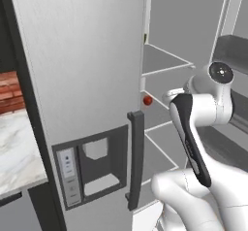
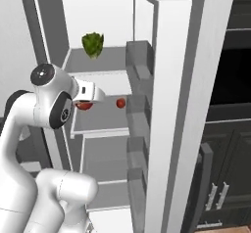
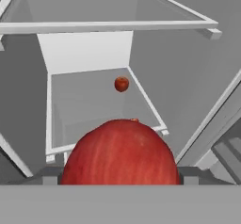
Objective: Place the onion in the correct fridge rack based on whether it is a fruit or vegetable. Finally, close the fridge door.
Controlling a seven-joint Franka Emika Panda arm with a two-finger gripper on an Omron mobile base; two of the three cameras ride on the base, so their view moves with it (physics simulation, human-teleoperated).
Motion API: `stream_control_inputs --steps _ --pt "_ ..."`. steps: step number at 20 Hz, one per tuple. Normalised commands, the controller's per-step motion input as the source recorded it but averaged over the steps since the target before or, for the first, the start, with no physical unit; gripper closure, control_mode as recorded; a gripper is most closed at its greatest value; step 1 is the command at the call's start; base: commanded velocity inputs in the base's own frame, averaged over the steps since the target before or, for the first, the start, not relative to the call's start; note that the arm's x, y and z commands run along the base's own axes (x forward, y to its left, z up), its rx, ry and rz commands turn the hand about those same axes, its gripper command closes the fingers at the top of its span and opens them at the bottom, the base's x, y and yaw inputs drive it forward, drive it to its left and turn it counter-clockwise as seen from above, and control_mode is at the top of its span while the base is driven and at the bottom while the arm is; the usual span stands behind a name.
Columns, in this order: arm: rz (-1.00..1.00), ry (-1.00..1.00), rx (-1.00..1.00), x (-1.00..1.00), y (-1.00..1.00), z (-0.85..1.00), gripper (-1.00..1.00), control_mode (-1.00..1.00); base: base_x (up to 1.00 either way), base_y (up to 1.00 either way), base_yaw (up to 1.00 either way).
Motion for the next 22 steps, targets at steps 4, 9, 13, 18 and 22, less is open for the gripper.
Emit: stream_control_inputs --steps 4,9,13,18,22 --pt "0.00 0.00 0.00 0.00 0.00 0.00 1.00 1.00 0.43 -0.35 0.10" --pt "0.00 0.00 0.00 0.00 0.00 0.00 1.00 1.00 0.44 -0.24 0.11" --pt "0.00 0.00 0.00 0.00 0.00 0.00 1.00 1.00 0.52 -0.17 0.11" --pt "0.03 -0.06 0.00 0.14 -0.03 0.00 1.00 -1.00 0.27 -0.06 0.06" --pt "0.10 -0.25 0.00 0.16 -0.02 0.19 1.00 -1.00 0.00 0.00 0.00"
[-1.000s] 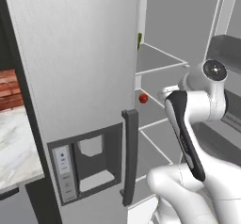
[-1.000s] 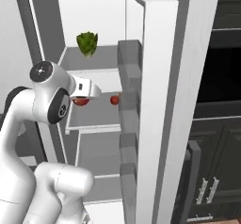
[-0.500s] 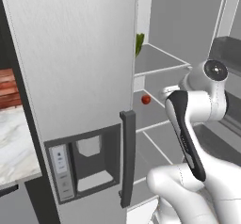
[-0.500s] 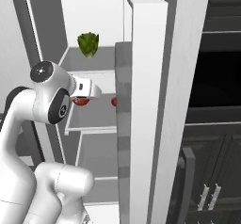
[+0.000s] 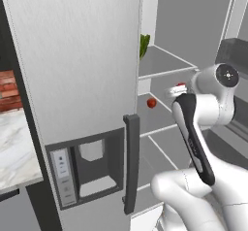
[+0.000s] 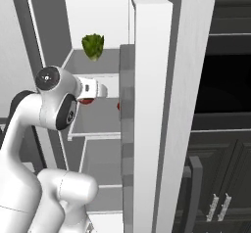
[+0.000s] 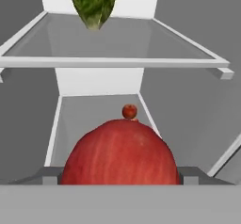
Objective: Place the onion in the correct fridge rack based on whether it is a fruit or vegetable. Finally, close the fridge door.
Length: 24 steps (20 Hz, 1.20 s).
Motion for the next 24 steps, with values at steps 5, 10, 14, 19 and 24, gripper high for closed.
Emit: stream_control_inputs --steps 5,10,14,19,24 --pt "0.09 -0.19 0.00 0.19 0.00 0.47 1.00 -1.00 0.00 0.00 0.00" --pt "0.03 0.00 0.00 0.35 0.00 0.52 1.00 -1.00 0.00 0.00 0.00" --pt "0.00 0.00 0.00 0.53 -0.02 0.06 1.00 -1.00 0.00 0.00 0.00" --pt "0.00 0.00 0.00 0.57 -0.04 0.00 1.00 -1.00 0.00 0.00 0.00" --pt "0.00 0.00 0.00 0.63 -0.13 0.00 1.00 -1.00 0.00 0.00 0.00"
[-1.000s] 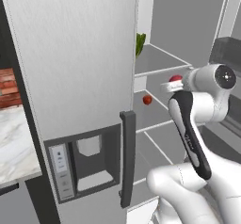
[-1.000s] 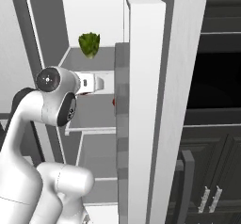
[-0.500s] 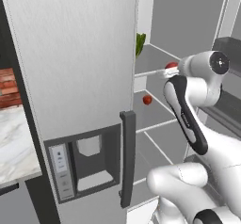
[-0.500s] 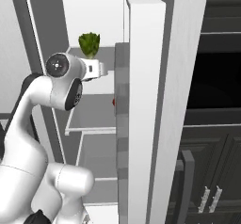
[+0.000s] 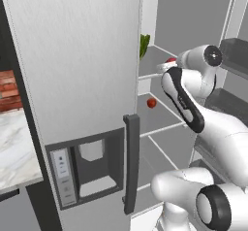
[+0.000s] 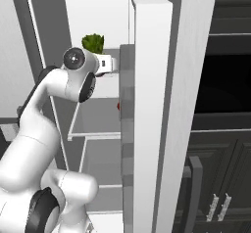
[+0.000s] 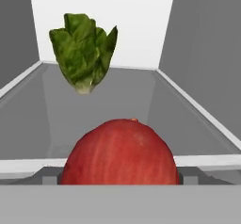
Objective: Place the onion in the correct fridge rack based on whether it is a fruit or vegetable. Finally, close the fridge door.
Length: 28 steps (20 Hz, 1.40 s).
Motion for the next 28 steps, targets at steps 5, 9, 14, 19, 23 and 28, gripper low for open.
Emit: stream_control_inputs --steps 5,9,14,19,23,28 --pt "0.00 0.00 0.00 0.58 -0.12 0.00 1.00 -1.00 0.00 0.00 0.00" --pt "0.01 0.01 0.00 0.57 0.00 0.00 1.00 -1.00 0.00 0.00 0.00" --pt "0.01 0.00 0.00 0.48 0.00 -0.04 1.00 -1.00 0.00 0.00 0.00" --pt "0.02 0.00 0.00 0.45 0.00 -0.09 1.00 -1.00 0.00 0.00 0.00" --pt "0.01 0.00 0.00 0.42 0.00 -0.11 1.00 -1.00 0.00 0.00 0.00" --pt "0.00 0.00 0.00 0.37 0.00 -0.07 1.00 -1.00 0.00 0.00 0.00"
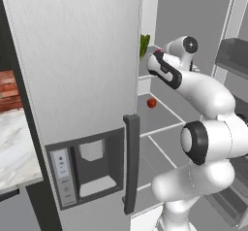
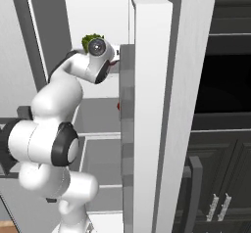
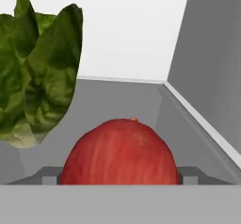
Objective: Place the onion in the correct fridge rack based on whether it is a fruit or vegetable. Finally, close the fridge door.
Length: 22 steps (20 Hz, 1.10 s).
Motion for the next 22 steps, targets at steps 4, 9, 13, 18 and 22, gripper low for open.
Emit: stream_control_inputs --steps 4,9,13,18,22 --pt "0.02 0.00 0.00 0.42 0.00 -0.09 1.00 -1.00 0.00 0.00 0.00" --pt "0.05 0.00 0.00 0.48 -0.01 -0.23 1.00 -1.00 0.00 0.00 0.00" --pt "0.06 0.00 0.00 0.49 -0.04 -0.38 1.00 -1.00 0.00 0.00 0.00" --pt "0.05 0.00 0.00 0.47 -0.05 -0.50 1.00 -1.00 0.00 0.00 0.00" --pt "0.01 0.00 0.00 0.11 -0.15 -0.46 1.00 -1.00 0.00 0.00 0.00"
